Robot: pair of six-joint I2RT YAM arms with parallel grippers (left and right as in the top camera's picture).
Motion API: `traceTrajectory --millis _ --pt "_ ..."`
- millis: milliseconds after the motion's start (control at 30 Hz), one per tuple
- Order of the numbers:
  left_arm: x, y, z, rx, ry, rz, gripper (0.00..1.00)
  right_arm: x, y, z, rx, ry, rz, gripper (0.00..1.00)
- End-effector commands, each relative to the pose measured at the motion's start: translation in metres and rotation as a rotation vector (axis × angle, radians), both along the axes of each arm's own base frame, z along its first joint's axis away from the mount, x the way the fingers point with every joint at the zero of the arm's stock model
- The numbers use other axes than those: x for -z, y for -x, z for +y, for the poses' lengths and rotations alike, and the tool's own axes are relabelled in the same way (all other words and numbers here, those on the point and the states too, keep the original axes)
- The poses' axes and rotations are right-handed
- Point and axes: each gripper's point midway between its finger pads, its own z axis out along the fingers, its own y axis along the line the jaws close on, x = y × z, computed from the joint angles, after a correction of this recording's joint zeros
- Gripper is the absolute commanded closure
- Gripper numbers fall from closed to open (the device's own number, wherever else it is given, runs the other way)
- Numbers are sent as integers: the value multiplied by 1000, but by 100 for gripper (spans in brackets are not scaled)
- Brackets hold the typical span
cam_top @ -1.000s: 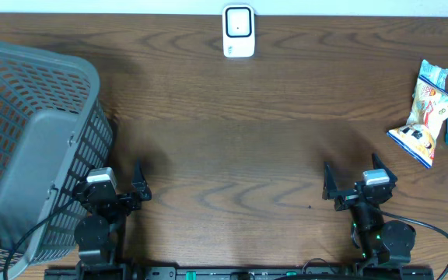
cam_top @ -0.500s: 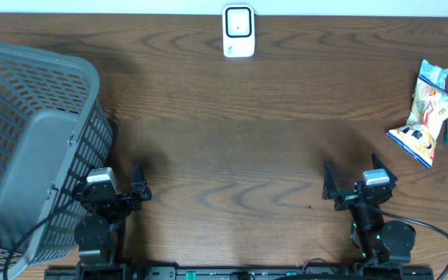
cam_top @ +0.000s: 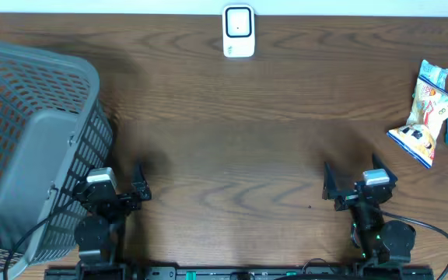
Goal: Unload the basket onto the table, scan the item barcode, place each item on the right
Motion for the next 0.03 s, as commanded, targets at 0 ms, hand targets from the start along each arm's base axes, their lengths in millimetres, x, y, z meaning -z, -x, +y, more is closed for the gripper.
traceTrajectory --millis 0 --pt "12 1 5 -23 -16 31 0 1 0 0 3 3 0 1"
